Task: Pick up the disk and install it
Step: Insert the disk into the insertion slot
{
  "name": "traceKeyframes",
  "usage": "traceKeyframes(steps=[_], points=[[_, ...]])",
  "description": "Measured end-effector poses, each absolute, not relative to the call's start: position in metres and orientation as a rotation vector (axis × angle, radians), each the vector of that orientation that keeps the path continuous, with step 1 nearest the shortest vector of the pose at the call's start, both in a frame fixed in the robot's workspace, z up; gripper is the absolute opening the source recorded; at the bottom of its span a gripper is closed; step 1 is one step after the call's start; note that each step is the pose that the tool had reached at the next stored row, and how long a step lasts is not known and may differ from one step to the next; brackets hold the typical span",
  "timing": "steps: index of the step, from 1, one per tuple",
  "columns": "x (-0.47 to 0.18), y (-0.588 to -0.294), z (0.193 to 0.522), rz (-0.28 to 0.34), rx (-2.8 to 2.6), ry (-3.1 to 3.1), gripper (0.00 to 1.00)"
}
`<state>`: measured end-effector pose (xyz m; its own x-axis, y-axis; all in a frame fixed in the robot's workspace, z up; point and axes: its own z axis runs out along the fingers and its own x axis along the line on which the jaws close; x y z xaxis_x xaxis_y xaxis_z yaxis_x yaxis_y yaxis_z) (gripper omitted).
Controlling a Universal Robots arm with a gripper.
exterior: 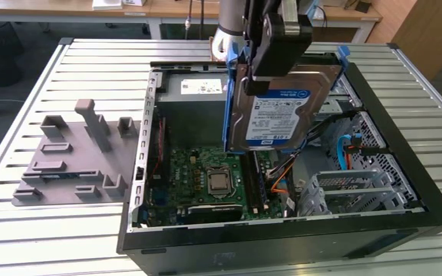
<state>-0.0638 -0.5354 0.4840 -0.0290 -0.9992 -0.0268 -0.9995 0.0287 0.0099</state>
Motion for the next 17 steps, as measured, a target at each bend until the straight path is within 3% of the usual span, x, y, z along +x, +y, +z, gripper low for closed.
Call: traceKeyframes(steps=[17], points=[[-0.048, -0.542, 0.482, 0.040, -2.180, 2.244, 0.36]])
